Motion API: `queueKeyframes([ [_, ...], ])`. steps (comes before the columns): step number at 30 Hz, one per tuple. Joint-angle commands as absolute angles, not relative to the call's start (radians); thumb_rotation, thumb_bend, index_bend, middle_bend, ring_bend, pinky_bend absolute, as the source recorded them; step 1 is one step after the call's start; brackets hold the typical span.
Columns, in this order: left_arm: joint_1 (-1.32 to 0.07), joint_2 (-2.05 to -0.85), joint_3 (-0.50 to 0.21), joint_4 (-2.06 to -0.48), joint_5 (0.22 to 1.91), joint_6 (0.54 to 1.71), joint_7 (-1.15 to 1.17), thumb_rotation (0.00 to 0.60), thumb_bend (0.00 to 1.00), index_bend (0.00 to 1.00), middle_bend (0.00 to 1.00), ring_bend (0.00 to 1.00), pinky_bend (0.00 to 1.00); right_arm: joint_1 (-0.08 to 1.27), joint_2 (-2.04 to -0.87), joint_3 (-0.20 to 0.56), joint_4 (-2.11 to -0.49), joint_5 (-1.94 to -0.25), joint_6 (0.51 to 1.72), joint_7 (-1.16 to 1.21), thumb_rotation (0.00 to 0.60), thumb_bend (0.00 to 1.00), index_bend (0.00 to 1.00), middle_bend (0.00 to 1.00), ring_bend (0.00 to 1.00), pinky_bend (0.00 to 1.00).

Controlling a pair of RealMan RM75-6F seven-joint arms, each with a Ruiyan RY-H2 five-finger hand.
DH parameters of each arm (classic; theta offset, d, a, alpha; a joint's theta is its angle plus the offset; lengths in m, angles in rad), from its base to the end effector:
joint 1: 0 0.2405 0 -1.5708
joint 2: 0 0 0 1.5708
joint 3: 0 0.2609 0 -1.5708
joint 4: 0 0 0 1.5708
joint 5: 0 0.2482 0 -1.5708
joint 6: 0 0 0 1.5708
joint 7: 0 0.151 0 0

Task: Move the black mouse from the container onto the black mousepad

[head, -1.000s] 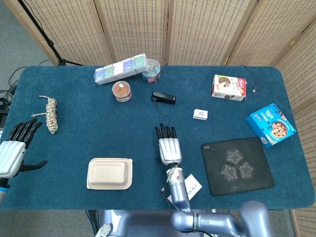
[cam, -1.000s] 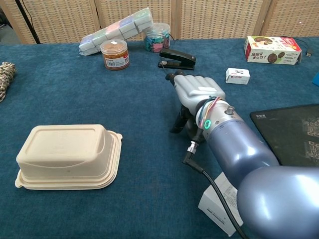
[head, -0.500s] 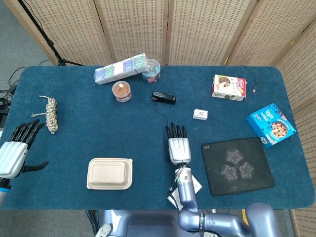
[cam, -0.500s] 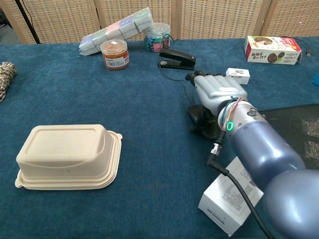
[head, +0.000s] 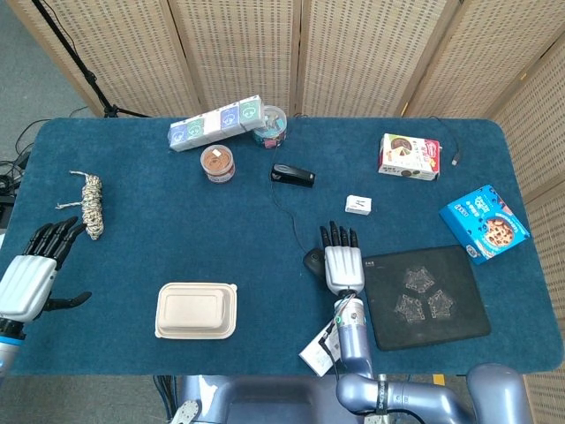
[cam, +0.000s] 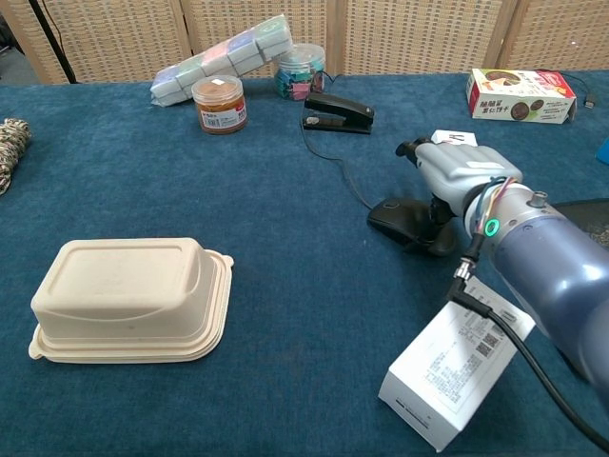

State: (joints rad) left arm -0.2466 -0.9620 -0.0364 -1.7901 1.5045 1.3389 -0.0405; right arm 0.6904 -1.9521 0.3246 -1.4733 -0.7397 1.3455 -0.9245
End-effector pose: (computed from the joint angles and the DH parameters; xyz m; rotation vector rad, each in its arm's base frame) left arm -0.2792 0.2318 0.1362 -1.5628 -0.9598 -0.9686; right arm -0.1047 -0.3201 -0.1152 1.5166 -1.0407 0.6816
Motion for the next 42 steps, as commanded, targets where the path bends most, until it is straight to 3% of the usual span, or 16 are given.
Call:
queueKeyframes([
  [1,-0.247,-0.962,-0.037,-1.790,1.501,1.337,-0.038,0.600,0.03,0.00,0.00,0.00,0.00,0.692,-1.946,0.330,-1.470,-0.725,1.335,-0.925,0.600,0.00,0.05,0.10,0.06,0.22],
  [5,-0.247,-0.962,-0.039,-1.789,1.498,1.335,-0.038,0.600,0.03,0.00,0.00,0.00,0.00,0.687,-1.941,0.334,-1.463,-0.726,1.311,-0.882,0.600,0.00,0.19,0.25,0.19,0.33],
  [8,-0.247,-0.962,-0.040,-1.790,1.498,1.334,-0.038,0.600,0.03,0.00,0.00,0.00,0.00,0.686,-1.940,0.332,-1.454,-0.734,1.300,-0.861,0.600,0.00,0.27,0.33,0.27,0.37],
  [19,-0.246,-0.961,-0.040,-1.791,1.501,1.334,-0.038,0.600,0.03,0.00,0.00,0.00,0.00,0.686,-1.957,0.328,-1.411,-0.776,1.289,-0.787,0.600,0.00,0.47,0.52,0.46,0.46],
  [31,-0.251,-0.963,-0.041,-1.791,1.494,1.319,-0.030,0.600,0.03,0.00,0.00,0.00,0.00,0.676,-1.951,0.344,-1.435,-0.838,1.337,-0.742,0.600,0.06,0.49,0.54,0.47,0.46],
  [42,-0.257,-0.967,-0.037,-1.798,1.490,1.302,-0.010,0.600,0.03,0.00,0.00,0.00,0.00,0.602,-1.767,0.382,-1.622,-0.811,1.447,-0.816,0.600,0.08,0.49,0.54,0.47,0.46],
])
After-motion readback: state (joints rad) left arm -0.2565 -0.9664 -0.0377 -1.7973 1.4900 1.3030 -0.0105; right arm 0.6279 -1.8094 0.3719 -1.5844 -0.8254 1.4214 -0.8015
